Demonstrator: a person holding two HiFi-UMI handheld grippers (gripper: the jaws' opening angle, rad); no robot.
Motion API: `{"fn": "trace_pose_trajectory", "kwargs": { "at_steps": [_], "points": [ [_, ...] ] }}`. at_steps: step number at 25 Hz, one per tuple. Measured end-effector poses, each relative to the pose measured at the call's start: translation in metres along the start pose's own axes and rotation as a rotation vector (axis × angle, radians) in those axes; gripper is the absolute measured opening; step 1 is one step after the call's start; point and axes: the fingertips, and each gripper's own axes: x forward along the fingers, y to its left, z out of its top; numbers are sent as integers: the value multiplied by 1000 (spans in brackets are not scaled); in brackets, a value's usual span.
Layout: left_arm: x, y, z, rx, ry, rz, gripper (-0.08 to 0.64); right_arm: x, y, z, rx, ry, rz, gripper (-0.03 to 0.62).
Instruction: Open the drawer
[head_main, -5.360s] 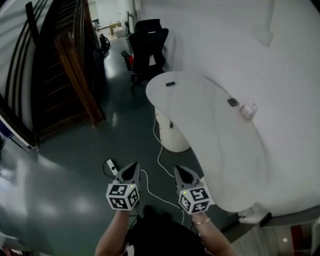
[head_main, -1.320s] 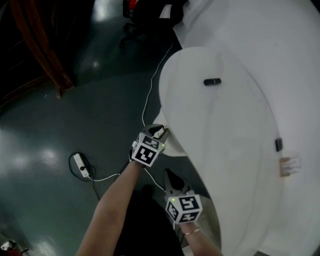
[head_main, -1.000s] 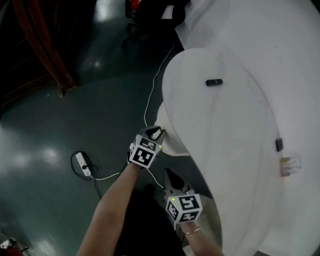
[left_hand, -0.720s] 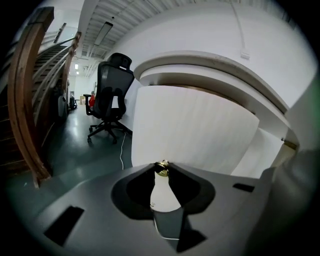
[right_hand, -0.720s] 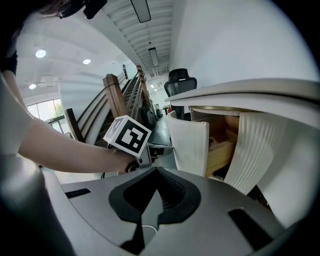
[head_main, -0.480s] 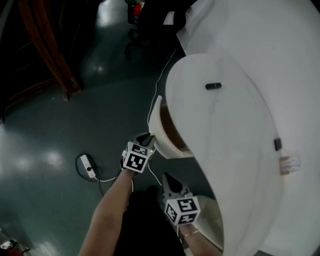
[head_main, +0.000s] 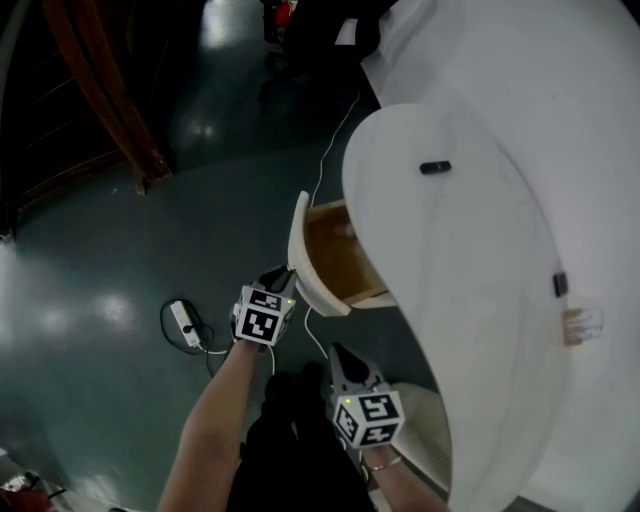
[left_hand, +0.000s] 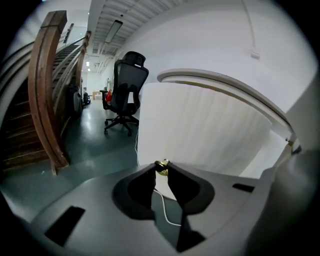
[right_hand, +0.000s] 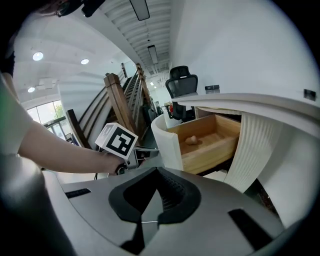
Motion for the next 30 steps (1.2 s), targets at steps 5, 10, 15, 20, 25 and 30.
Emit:
{"fn": "trace_pose_trajectory", "kwargs": {
  "at_steps": [5, 10, 15, 20, 25, 30],
  "points": [
    [-11, 10, -8, -25, 16, 26, 72, -5, 4, -5, 9, 11, -1, 3],
    [-23, 20, -18, -43, 44, 52, 71, -12, 12, -9, 9, 31, 9, 3],
    [-35, 32, -28, -59, 59, 79, 67, -13, 18, -7, 2, 33, 12, 3],
    [-43, 39, -35, -57, 75, 95, 67, -13, 20, -1, -9, 27, 8, 3],
    [-48, 44, -39, -73, 81, 103, 67, -15, 20, 3, -16, 21, 5, 3],
    [-49, 45, -37, -111, 68, 109, 67, -18, 23, 0, -14, 28, 8, 3]
  ]
}}
